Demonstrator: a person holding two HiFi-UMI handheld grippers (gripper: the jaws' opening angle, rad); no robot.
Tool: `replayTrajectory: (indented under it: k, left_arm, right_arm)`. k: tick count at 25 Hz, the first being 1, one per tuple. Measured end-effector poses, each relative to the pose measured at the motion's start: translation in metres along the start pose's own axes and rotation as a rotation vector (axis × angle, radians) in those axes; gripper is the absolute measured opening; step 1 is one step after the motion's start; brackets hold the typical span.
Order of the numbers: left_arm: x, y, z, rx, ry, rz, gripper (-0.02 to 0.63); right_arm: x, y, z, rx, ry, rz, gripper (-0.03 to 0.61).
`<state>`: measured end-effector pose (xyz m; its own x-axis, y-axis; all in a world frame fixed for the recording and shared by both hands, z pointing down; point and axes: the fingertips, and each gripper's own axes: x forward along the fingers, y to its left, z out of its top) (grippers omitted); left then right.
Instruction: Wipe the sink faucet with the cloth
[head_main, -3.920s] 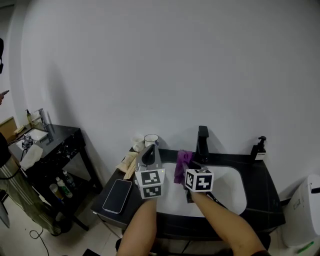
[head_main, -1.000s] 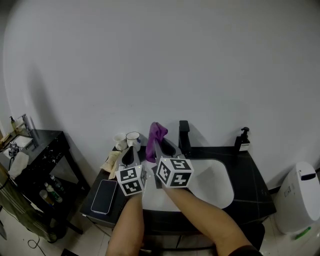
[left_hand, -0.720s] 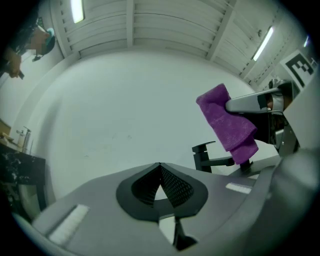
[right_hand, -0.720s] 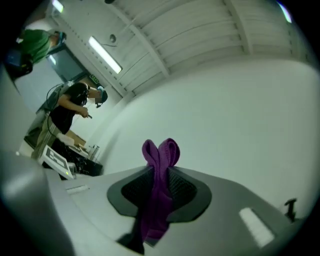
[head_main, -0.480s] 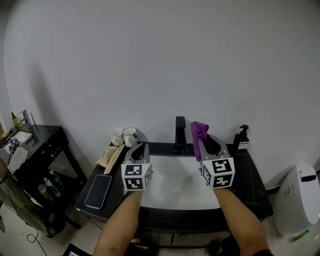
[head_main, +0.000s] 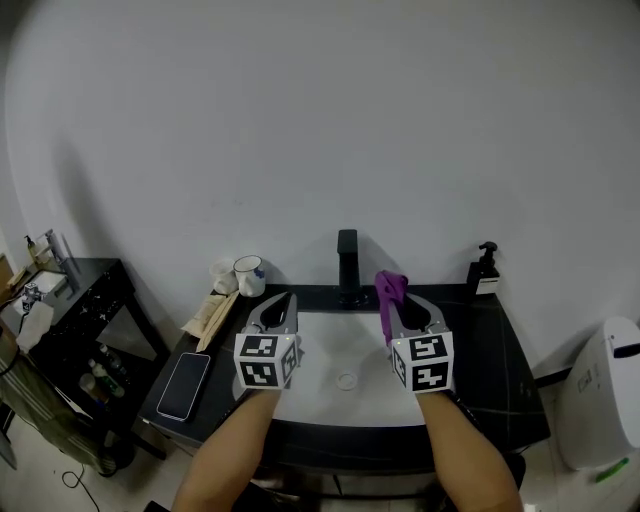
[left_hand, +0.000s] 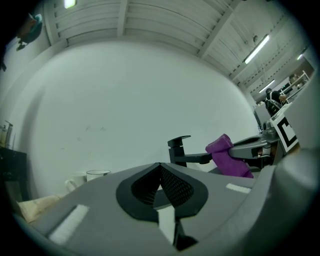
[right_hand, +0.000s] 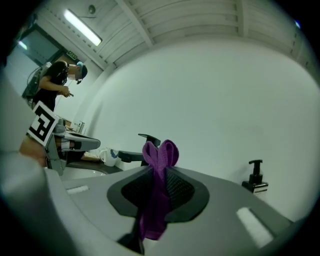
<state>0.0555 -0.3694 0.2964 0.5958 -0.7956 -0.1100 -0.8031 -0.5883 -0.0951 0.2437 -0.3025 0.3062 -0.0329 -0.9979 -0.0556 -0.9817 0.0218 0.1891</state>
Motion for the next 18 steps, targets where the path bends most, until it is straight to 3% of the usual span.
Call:
replayTrajectory:
  k: [7,18]
  left_arm:
    - [0.005,0.008,-0.005,-0.067,0.010,-0.005,0.018]
    - [0.005,0.003,-0.006,-0.015,0.018,-0.012,0.018]
  right_arm:
    - [-0.011,0.007,0.014,0.009,-0.056,0.026,0.074]
    - [-0.008,0.017,0.014,-0.035,-0.065,0.043,0.075]
